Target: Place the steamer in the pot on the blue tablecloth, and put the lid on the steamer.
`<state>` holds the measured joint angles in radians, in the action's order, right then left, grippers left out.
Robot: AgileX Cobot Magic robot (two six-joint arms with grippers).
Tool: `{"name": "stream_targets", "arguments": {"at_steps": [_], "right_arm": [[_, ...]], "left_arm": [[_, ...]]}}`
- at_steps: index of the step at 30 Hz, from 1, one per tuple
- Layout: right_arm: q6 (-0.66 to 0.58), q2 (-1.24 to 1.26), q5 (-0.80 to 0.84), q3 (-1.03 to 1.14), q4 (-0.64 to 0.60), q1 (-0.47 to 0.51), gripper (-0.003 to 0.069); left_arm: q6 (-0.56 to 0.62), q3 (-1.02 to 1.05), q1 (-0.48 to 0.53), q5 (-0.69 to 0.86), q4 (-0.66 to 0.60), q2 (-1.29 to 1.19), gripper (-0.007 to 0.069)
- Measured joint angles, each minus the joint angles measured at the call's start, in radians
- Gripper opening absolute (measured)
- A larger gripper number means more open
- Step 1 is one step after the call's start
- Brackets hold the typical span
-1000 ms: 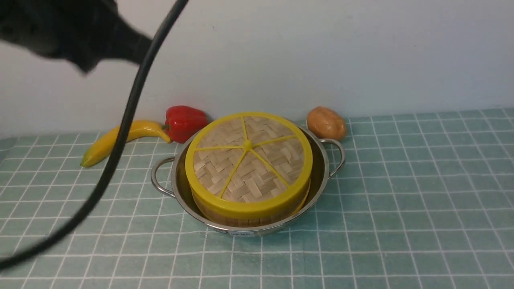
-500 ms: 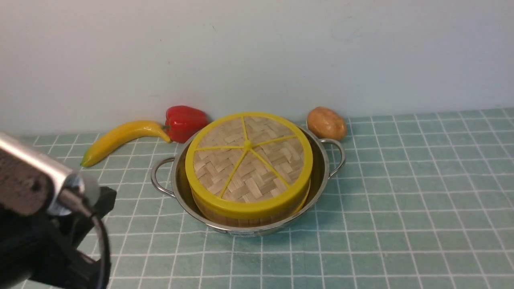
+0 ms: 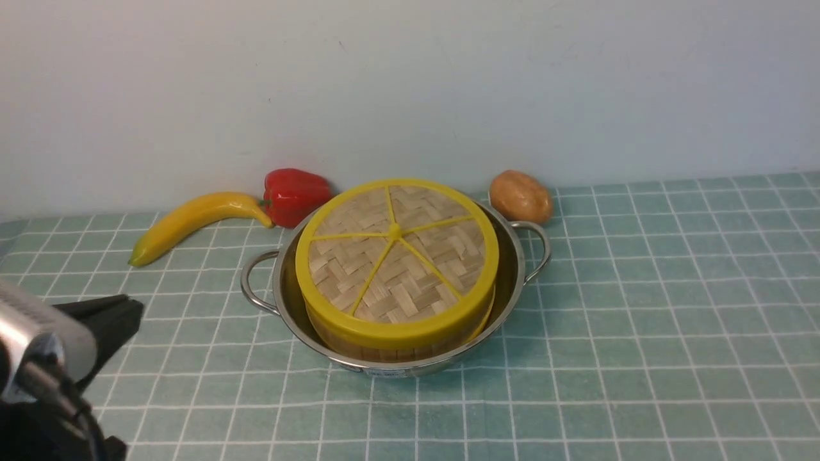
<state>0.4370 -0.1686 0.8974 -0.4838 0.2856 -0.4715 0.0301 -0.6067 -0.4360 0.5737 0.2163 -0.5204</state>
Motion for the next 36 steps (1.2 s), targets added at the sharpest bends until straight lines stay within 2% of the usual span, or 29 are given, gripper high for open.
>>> {"name": "stream_targets", "arguments": {"at_steps": [1, 4, 5, 6, 9, 15, 20, 36], "right_arm": [[0.000, 0.000, 0.000, 0.000, 0.000, 0.000, 0.0020], [0.000, 0.000, 0.000, 0.001, -0.001, 0.000, 0.0038], [0.000, 0.000, 0.000, 0.001, -0.001, 0.000, 0.0041], [0.000, 0.000, 0.000, 0.001, -0.001, 0.000, 0.0049], [0.000, 0.000, 0.000, 0.001, -0.001, 0.000, 0.0064], [0.000, 0.000, 0.000, 0.001, -0.001, 0.000, 0.0090], [0.000, 0.000, 0.000, 0.001, -0.002, 0.000, 0.0106], [0.000, 0.001, 0.000, 0.001, -0.004, 0.000, 0.0149]], "left_arm": [[0.001, 0.005, 0.006, 0.000, 0.002, 0.008, 0.0022], [0.003, 0.121, 0.133, -0.006, 0.019, 0.168, 0.0024], [0.001, 0.138, 0.141, -0.008, 0.020, 0.178, 0.0026], [-0.004, 0.209, 0.211, -0.026, 0.022, 0.260, 0.0033], [-0.018, 0.360, 0.326, -0.080, 0.023, 0.369, 0.0040], [-0.046, 0.579, 0.481, -0.189, 0.023, 0.499, 0.0043], [-0.046, 0.614, 0.520, -0.220, 0.023, 0.517, 0.0051], [-0.046, 0.614, 0.520, -0.234, 0.025, 0.519, 0.0075]]}}
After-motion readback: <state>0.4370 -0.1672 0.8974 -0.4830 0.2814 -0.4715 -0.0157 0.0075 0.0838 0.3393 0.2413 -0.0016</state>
